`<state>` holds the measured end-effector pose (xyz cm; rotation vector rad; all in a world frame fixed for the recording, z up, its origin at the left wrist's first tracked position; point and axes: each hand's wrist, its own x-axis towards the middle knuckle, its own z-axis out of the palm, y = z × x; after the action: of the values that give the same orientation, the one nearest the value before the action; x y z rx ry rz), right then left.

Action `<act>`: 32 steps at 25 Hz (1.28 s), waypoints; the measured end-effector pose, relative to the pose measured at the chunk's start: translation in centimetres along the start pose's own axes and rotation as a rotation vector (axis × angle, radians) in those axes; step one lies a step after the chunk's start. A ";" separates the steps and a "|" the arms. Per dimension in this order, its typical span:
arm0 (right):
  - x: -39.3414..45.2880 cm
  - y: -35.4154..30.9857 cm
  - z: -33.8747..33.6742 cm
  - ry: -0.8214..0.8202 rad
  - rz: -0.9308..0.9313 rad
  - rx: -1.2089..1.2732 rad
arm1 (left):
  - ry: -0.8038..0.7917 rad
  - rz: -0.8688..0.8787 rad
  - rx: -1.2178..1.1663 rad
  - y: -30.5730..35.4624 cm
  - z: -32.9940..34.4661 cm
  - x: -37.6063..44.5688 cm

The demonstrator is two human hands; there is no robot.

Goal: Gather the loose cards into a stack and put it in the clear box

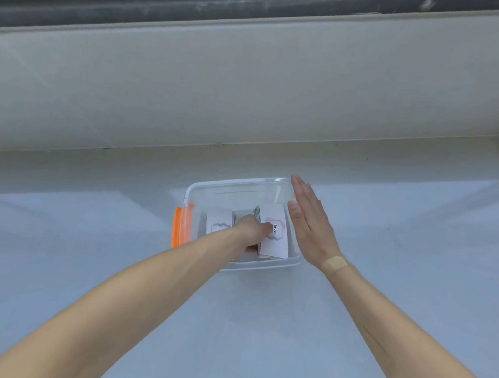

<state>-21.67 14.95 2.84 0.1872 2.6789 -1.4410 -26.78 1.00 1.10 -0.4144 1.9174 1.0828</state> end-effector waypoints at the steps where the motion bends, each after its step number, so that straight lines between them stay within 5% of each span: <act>1: 0.0 0.0 0.1 0.003 -0.002 0.006 | 0.032 0.012 0.096 0.2 0.0 0.0; 9: 0.0 -0.1 0.2 0.016 -0.002 0.014 | 0.200 0.072 0.440 0.7 0.2 -0.1; 23: -0.1 0.1 0.5 0.064 0.006 0.075 | 0.210 0.019 0.324 0.6 0.5 0.2; 32: -0.5 -1.0 -0.9 0.062 0.005 -0.341 | 0.168 0.069 0.290 0.6 -0.5 -2.8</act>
<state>-21.38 15.12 4.25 0.2140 2.9161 -0.9681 -25.84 0.55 3.84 -0.2847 2.2126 0.8164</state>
